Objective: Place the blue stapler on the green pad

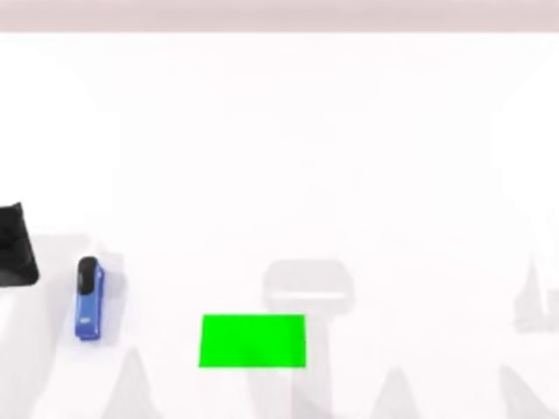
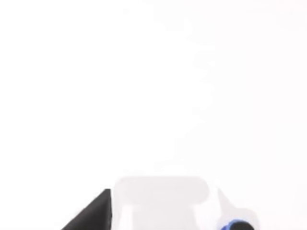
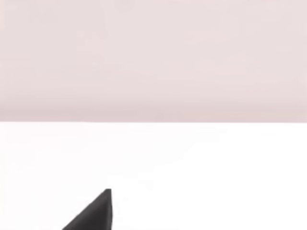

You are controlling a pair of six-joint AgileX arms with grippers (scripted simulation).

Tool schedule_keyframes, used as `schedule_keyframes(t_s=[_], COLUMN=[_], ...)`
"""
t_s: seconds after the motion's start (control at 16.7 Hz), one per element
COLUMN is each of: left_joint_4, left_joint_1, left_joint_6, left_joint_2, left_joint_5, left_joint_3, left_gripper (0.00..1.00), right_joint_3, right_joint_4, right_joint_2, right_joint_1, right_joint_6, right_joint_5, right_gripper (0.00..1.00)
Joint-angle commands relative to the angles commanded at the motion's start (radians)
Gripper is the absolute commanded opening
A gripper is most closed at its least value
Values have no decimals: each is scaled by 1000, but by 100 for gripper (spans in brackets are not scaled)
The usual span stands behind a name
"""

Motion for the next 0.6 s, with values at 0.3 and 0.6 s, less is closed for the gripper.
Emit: schedule_keyframes(t_s=[0.3, 0.6], left_joint_4=[-318, -589], left_joint_1=[-50, -96], left_joint_6=[-72, -138], left_joint_2=[508, 909], left_joint_5=[-5, -4], left_joint_3=[352, 666], left_gripper=[100, 100], right_joint_3=[0, 0], right_joint_4=[0, 0], right_joint_2=[0, 0], right_joint_1=[0, 0], right_joint_6=[0, 0], right_joint_5=[0, 0], right_gripper=[100, 100])
